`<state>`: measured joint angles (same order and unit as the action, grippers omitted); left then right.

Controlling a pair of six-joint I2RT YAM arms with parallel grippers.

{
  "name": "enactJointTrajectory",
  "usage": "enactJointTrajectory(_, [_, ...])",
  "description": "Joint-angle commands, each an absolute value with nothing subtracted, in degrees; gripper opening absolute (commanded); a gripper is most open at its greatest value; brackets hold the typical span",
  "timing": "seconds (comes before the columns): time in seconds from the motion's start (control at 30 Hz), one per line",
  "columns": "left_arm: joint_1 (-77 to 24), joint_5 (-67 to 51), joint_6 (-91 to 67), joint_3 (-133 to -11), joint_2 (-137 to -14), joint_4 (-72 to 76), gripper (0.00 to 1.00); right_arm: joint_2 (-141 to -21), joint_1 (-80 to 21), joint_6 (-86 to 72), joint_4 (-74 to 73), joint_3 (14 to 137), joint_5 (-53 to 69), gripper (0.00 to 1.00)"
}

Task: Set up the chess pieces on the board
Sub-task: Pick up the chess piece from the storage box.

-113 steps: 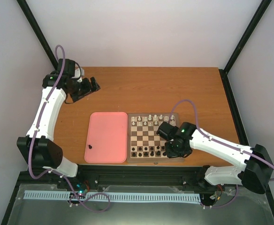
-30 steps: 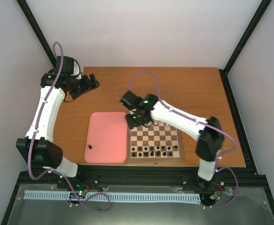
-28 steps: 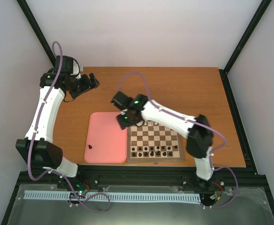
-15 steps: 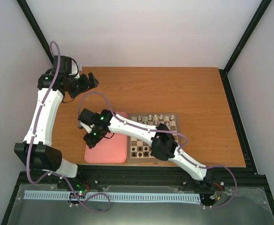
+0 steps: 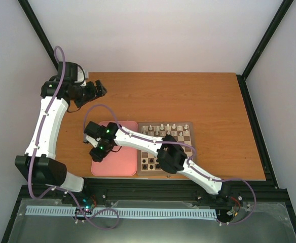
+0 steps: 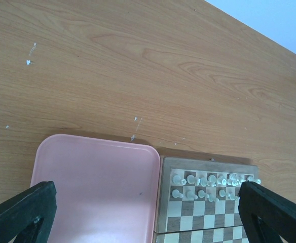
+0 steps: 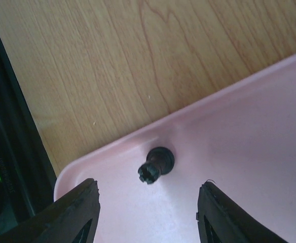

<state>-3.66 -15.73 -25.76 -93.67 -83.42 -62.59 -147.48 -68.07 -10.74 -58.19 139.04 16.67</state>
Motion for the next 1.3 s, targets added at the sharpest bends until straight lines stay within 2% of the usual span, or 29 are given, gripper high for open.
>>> enactJointTrajectory(0.0, [-3.93,-16.11,-26.02,-93.91,-81.58,-61.70,1.00,-149.85,-68.07,-10.15,-56.18,142.42,17.31,0.53])
enactJointTrajectory(0.37, [-3.94,-15.80,-25.75,-91.99,-80.42,-61.63,1.00,-151.39,-67.88,-11.94,-55.31,142.92,14.19,0.45])
enactJointTrajectory(0.53, [-3.88,-16.02,-25.88,-92.26,-80.36,-61.62,1.00,-151.61,-67.81,-12.37,-55.72,142.91,14.07,0.35])
enactJointTrajectory(0.63, [-3.93,-16.15,-25.87,-92.28,-80.21,-61.61,1.00,-151.55,-67.77,-12.57,-55.85,142.91,13.91,0.24])
enactJointTrajectory(0.8, [-3.88,-16.12,-25.89,-91.81,-79.61,-61.61,1.00,-151.70,-67.87,-12.57,-56.30,142.73,14.73,0.18])
enactJointTrajectory(1.0, [-3.90,-15.92,-25.76,-91.31,-79.05,-61.61,1.00,-150.57,-67.78,-12.82,-57.30,142.12,12.17,0.04])
enactJointTrajectory(1.27, [-3.87,-15.30,-25.58,-91.82,-78.58,-61.83,1.00,-140.11,-65.17,-14.83,-56.16,133.03,3.11,0.03])
